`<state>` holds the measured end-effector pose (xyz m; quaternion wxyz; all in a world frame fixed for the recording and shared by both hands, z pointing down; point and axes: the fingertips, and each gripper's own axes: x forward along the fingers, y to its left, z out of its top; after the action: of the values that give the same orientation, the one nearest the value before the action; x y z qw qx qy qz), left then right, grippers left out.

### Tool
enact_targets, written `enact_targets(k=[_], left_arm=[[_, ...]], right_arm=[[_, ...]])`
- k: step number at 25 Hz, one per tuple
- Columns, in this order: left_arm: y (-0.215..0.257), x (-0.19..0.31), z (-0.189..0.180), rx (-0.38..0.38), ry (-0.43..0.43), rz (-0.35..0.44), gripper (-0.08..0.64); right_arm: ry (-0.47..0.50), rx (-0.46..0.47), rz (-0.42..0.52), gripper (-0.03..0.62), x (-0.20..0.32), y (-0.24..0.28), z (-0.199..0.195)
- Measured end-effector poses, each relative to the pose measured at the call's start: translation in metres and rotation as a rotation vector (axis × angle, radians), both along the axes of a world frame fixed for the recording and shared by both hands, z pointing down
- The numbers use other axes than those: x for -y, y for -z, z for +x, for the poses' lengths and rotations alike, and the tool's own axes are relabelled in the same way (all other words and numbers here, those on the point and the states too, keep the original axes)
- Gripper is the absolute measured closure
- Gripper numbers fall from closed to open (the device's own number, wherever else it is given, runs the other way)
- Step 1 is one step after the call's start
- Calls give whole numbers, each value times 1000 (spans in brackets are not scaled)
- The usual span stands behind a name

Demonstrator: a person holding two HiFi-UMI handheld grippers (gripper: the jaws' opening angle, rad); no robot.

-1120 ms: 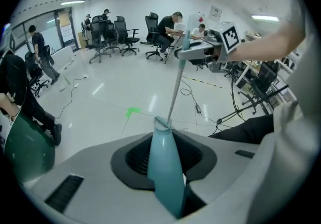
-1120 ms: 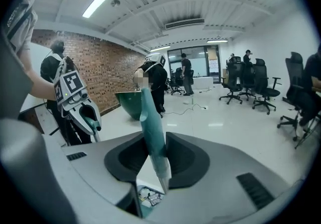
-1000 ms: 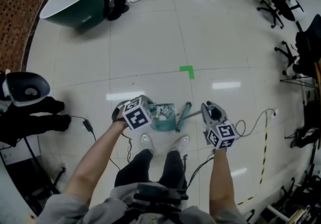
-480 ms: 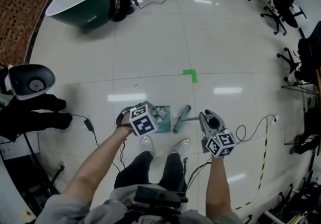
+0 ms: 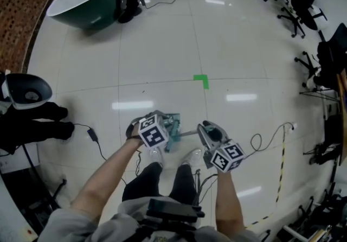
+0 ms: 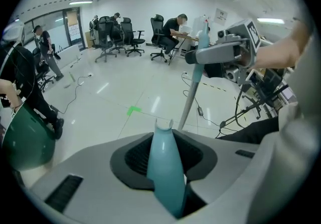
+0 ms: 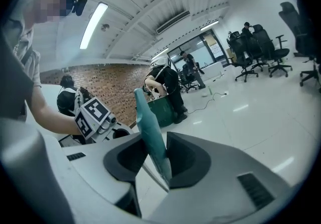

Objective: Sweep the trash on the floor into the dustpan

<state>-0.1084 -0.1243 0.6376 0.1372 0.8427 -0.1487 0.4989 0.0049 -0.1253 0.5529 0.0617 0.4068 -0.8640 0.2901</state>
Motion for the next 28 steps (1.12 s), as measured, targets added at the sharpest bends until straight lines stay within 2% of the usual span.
enact_targets(k=[3,6,11,15,20,28], left_arm=[[3,1,-4,-5,7,25,450],[8,2,-5,-25,58,38,453],[10,12,-1,-80,183,44,453],[10,19,26,-125,265,49,453],[12,49,75,-153,271,83,453],[-14,63,139,-160,301,55,451]], right_arm=[[92,-68,34,485,-7,16,-21],[127,-125,91,494,-9,43,-16],[72,-153,167,499,5,84,14],[12,-204,216,500,15,109,42],[-67,-264,283,500,41,130,79],[-134,-304,317,500,60,136,132]])
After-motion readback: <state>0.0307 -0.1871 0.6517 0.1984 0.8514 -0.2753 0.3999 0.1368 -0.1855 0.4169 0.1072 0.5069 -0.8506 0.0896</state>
